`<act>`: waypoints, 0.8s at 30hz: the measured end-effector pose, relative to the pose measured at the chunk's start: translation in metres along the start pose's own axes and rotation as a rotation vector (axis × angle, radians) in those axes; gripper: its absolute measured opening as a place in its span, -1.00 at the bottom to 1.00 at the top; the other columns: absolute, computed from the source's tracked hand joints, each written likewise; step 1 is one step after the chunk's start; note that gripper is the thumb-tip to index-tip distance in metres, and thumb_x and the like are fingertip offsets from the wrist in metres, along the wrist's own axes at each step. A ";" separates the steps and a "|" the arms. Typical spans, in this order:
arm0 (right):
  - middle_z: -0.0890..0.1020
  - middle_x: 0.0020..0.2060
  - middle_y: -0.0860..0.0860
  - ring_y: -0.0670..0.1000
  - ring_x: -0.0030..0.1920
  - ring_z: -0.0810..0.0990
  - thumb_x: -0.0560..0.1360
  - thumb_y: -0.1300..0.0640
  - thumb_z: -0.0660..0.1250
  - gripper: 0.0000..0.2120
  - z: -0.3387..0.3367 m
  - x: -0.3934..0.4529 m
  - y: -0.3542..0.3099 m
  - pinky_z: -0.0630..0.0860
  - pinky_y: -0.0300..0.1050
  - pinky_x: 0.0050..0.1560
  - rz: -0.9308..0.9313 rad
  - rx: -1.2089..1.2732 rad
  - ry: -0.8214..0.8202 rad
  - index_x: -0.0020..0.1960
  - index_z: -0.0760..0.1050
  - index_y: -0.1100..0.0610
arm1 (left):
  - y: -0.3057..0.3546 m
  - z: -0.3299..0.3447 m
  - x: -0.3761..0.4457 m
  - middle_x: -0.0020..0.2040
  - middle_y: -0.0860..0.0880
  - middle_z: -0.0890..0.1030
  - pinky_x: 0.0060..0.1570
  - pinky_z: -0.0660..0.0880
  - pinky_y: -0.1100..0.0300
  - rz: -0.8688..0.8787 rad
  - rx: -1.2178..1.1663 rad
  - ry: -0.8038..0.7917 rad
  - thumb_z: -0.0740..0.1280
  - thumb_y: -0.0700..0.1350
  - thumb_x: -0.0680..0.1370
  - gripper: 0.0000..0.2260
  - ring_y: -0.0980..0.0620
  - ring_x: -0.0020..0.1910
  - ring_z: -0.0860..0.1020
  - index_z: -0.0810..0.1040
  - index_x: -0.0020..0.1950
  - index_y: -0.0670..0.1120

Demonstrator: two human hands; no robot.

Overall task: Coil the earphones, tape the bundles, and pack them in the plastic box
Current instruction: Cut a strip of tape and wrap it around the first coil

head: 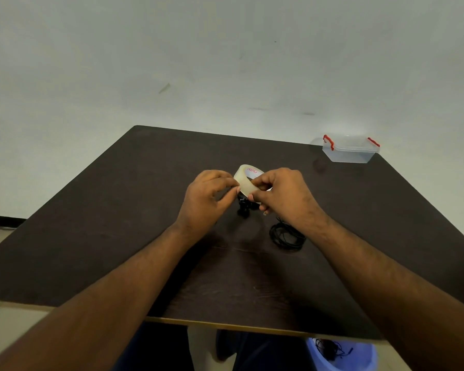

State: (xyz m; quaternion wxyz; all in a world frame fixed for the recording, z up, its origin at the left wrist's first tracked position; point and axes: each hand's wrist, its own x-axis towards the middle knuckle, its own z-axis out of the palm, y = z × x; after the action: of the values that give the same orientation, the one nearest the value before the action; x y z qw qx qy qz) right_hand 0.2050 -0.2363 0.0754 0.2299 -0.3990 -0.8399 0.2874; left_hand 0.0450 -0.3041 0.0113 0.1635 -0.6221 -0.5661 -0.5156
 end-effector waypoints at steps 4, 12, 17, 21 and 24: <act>0.70 -0.10 0.01 -0.09 -0.34 0.66 0.43 0.21 0.47 -0.75 0.000 0.002 0.000 0.66 -0.15 -0.18 -0.078 -0.030 -0.006 0.10 0.64 0.09 | 0.001 -0.001 0.003 -0.14 -0.04 0.66 -0.10 0.53 0.27 -0.256 -0.284 0.025 0.45 -0.23 0.47 -0.97 0.09 -0.14 0.60 0.66 -0.12 -0.18; 0.62 -0.15 -0.09 -0.11 -0.21 0.55 0.37 -0.07 0.45 -0.77 -0.013 0.035 0.007 0.42 -0.29 -0.32 -0.095 -0.072 0.004 -0.15 0.57 0.08 | -0.067 -0.035 0.033 -0.25 0.00 0.64 0.03 0.55 0.12 -0.708 -0.796 0.209 0.37 -0.31 0.51 -0.88 0.02 -0.16 0.59 0.60 -0.15 -0.12; 0.48 -0.33 -0.06 -0.03 -0.29 0.43 0.29 -0.36 0.41 -0.48 -0.004 0.085 0.000 0.32 -0.11 -0.32 -0.279 -0.414 0.041 -0.31 0.36 0.09 | -0.096 -0.029 0.024 -0.22 -0.04 0.63 0.14 0.53 0.06 -0.860 -1.003 0.307 0.30 -0.32 0.55 -0.86 0.05 -0.13 0.61 0.57 -0.15 -0.12; 0.60 -0.03 -0.06 -0.02 -0.05 0.53 0.43 -0.28 0.33 -0.61 -0.001 0.126 0.011 0.41 -0.09 -0.11 -0.327 -0.545 -0.174 0.03 0.56 0.02 | -0.117 -0.038 0.025 -0.17 -0.07 0.63 0.17 0.53 0.05 -0.942 -1.001 0.382 0.30 -0.31 0.56 -0.88 0.04 -0.09 0.62 0.55 -0.13 -0.13; 0.55 0.25 -0.04 0.00 0.20 0.51 0.52 -0.10 0.32 -0.62 0.011 0.143 0.014 0.41 -0.06 0.18 -0.342 -0.538 -0.275 0.31 0.48 -0.05 | -0.122 -0.039 0.026 -0.10 -0.10 0.65 0.16 0.55 0.04 -0.939 -1.027 0.325 0.28 -0.32 0.57 -0.88 -0.01 -0.05 0.63 0.52 -0.12 -0.14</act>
State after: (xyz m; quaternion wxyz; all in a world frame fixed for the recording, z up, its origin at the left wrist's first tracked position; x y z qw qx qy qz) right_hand 0.1231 -0.1174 0.0807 0.0459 -0.2564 -0.9634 0.0639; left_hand -0.0838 -0.2831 0.0024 -0.3071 -0.2262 -0.4282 -0.8193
